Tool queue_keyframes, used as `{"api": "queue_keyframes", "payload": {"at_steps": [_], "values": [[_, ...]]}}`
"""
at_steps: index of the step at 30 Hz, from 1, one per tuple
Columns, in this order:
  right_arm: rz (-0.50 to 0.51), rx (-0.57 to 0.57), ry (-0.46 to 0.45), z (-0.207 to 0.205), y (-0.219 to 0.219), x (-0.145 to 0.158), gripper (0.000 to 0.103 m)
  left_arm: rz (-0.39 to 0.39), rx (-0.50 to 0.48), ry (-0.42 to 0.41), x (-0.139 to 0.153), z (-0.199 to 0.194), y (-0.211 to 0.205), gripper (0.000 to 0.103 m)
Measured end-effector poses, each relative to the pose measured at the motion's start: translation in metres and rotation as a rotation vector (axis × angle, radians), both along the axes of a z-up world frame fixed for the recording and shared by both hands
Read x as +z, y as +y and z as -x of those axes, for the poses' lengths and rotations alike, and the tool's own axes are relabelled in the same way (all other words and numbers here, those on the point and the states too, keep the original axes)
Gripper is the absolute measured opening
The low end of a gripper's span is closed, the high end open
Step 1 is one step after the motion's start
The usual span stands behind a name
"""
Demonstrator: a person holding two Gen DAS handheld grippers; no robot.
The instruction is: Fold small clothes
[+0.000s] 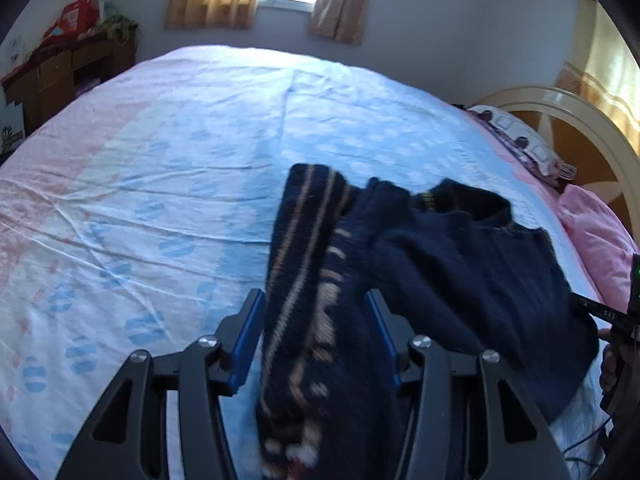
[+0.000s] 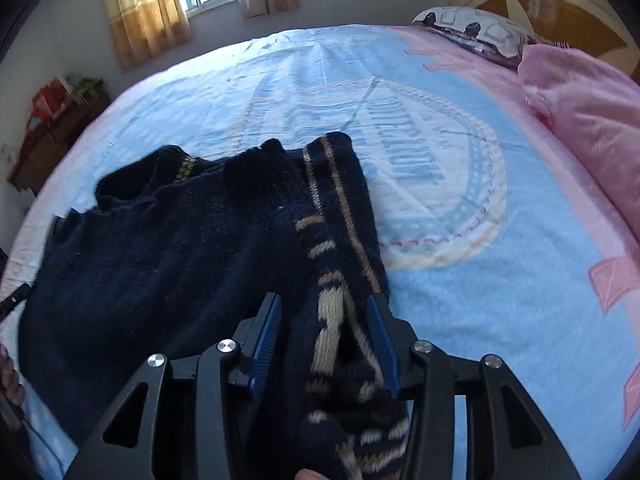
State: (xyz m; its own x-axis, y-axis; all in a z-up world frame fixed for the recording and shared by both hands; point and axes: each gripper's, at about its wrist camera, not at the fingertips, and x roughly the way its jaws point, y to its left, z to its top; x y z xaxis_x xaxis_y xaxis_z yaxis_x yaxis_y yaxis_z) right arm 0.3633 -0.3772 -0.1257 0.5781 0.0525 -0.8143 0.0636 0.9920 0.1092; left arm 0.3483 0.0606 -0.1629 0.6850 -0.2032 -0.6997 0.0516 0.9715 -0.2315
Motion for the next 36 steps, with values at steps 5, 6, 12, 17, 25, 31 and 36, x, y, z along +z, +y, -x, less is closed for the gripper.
{"api": "queue_keyframes", "payload": {"at_steps": [5, 6, 12, 17, 25, 31, 36], "values": [[0.018, 0.077, -0.009, 0.021, 0.020, 0.000, 0.046, -0.135, -0.016, 0.004, -0.014, 0.008, -0.017, 0.067], [0.055, 0.079, -0.003, 0.022, 0.023, -0.006, 0.046, -0.160, -0.006, 0.026, -0.019, 0.006, -0.017, 0.067], [0.028, 0.056, -0.002, 0.024, 0.013, -0.011, 0.044, -0.096, 0.032, 0.091, -0.032, -0.001, 0.005, 0.077], [0.025, 0.123, -0.052, 0.047, 0.028, 0.004, 0.046, -0.097, 0.047, 0.078, -0.033, 0.008, 0.008, 0.083], [0.116, 0.105, 0.040, 0.049, 0.044, -0.004, 0.046, -0.097, 0.077, 0.081, -0.037, 0.012, 0.008, 0.095], [0.204, 0.191, -0.081, 0.045, 0.111, 0.035, 0.058, -0.073, 0.086, 0.085, -0.040, 0.014, 0.013, 0.097], [0.111, 0.406, -0.072, 0.042, 0.181, 0.033, 0.058, -0.072, 0.084, 0.082, -0.040, 0.014, 0.015, 0.097]]}}
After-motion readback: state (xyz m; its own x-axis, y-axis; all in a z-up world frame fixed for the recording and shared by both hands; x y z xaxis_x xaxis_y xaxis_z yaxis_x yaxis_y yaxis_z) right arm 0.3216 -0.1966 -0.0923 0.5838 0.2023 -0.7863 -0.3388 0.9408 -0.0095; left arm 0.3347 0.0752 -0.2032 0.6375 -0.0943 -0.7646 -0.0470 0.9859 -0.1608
